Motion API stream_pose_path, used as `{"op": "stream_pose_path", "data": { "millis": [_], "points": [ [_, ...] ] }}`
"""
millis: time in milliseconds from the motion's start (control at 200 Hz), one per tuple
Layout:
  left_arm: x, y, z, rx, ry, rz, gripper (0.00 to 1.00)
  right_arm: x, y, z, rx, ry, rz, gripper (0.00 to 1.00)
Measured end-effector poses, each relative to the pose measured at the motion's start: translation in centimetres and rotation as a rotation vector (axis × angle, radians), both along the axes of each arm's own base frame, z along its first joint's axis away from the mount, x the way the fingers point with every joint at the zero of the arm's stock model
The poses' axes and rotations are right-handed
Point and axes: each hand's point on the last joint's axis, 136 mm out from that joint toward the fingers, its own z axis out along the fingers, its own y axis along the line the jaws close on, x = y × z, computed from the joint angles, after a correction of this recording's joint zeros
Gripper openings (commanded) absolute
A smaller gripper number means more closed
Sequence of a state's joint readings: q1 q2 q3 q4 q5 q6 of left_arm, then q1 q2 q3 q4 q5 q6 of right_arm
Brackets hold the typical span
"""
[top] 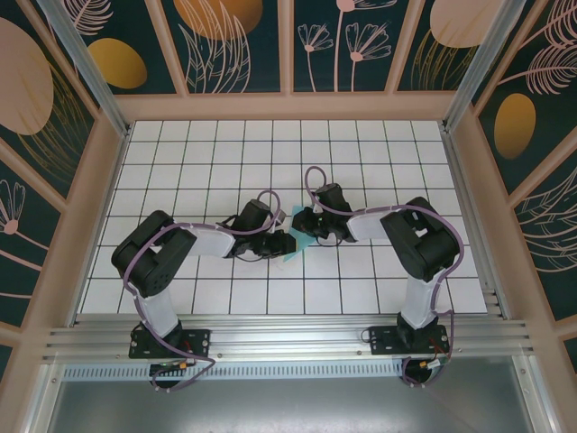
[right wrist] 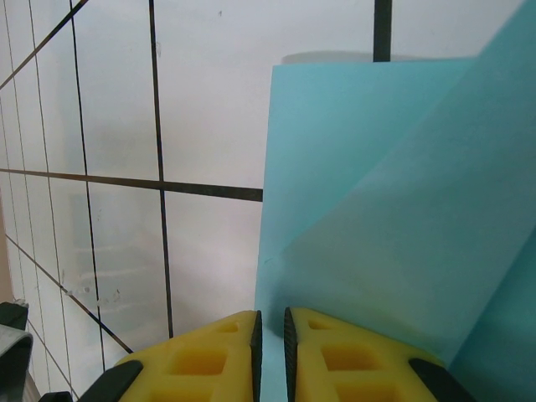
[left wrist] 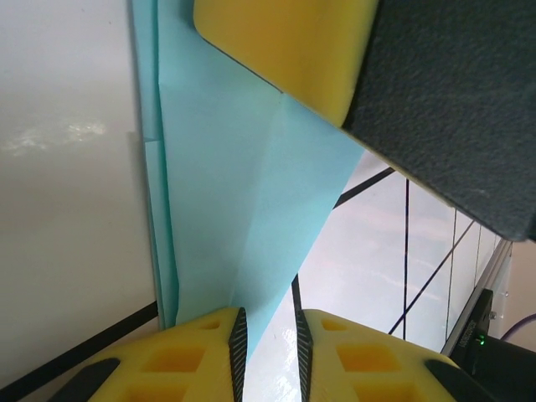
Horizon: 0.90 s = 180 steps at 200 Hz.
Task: Fold a paper plane with a square sheet of paper (pick it up from the middle)
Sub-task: Fourth fold the wing at the center of the table.
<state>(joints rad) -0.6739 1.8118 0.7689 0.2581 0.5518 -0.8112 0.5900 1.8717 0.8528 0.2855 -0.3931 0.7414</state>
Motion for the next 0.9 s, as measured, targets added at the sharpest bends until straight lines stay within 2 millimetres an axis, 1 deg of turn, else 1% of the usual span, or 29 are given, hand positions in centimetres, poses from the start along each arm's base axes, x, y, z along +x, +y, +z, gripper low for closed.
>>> {"op": "stream_pose_path", "data": {
  "millis": [160,285,560,796,901],
  "points": [
    [-0.06,0.05,-0.04,0.003,-0.011,-0.01,0.26,-0.01,0.0,-0.01,0.0,0.0,0.0,0.2],
    [0.01,0.18,-0.15,0.011,-0.022,-0.01,0.21,0.02,0.05,0.09,0.002,-0.001,0.0,0.21],
    [0.07,0.56,-0.61,0.025,-0.038,0.003,0.15,0.17,0.17,0.41,-0.004,0.01,-0.001,0.22],
    [0.13,0.68,-0.74,0.029,-0.044,0.008,0.12,0.12,0.12,0.48,-0.03,0.036,0.003,0.24],
    [0.12,0.7,-0.77,0.029,-0.044,0.009,0.12,0.05,-0.15,0.82,-0.036,0.039,0.002,0.23]
  ]
}}
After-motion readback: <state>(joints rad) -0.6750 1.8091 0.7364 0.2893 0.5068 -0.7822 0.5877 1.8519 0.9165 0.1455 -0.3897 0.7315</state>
